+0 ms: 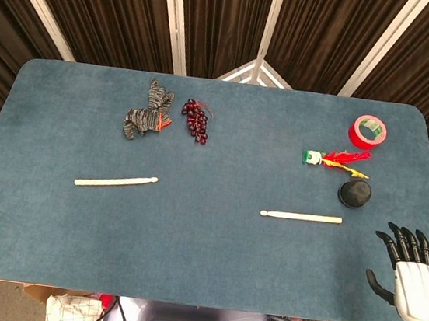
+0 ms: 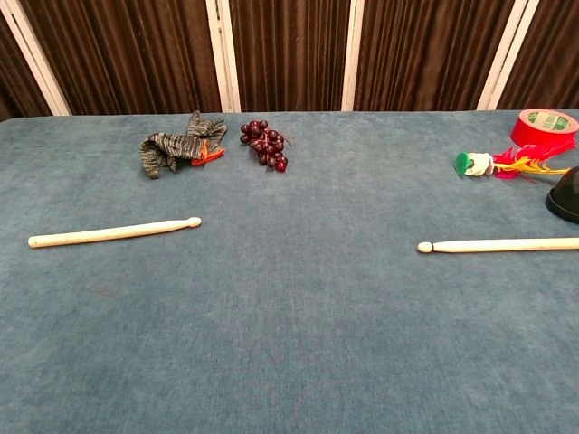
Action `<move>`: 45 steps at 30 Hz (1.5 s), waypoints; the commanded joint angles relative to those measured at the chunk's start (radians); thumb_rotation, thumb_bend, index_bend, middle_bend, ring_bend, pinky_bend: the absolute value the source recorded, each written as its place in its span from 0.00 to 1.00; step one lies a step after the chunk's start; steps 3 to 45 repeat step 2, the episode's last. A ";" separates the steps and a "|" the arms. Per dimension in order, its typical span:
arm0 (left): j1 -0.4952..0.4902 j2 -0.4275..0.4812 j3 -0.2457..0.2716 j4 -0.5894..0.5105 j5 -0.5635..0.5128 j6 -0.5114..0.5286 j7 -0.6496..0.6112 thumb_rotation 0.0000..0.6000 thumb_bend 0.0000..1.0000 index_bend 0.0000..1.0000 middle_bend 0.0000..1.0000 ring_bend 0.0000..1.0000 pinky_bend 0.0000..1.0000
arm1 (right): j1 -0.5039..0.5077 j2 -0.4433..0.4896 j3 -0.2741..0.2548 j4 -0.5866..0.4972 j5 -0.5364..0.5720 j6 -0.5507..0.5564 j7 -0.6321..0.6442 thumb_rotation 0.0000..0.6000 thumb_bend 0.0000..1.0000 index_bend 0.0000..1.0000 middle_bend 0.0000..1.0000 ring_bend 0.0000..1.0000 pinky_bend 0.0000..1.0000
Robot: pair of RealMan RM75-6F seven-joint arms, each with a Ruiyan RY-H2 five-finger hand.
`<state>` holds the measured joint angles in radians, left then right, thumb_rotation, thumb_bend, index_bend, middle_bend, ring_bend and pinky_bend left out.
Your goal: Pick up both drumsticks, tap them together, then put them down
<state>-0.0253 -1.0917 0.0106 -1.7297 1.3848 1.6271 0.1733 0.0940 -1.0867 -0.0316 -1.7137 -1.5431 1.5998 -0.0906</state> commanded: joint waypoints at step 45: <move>0.005 -0.001 0.004 -0.002 0.014 -0.004 0.006 1.00 0.36 0.14 0.07 0.00 0.00 | -0.004 0.002 0.003 -0.005 -0.006 -0.006 0.015 1.00 0.31 0.22 0.12 0.10 0.03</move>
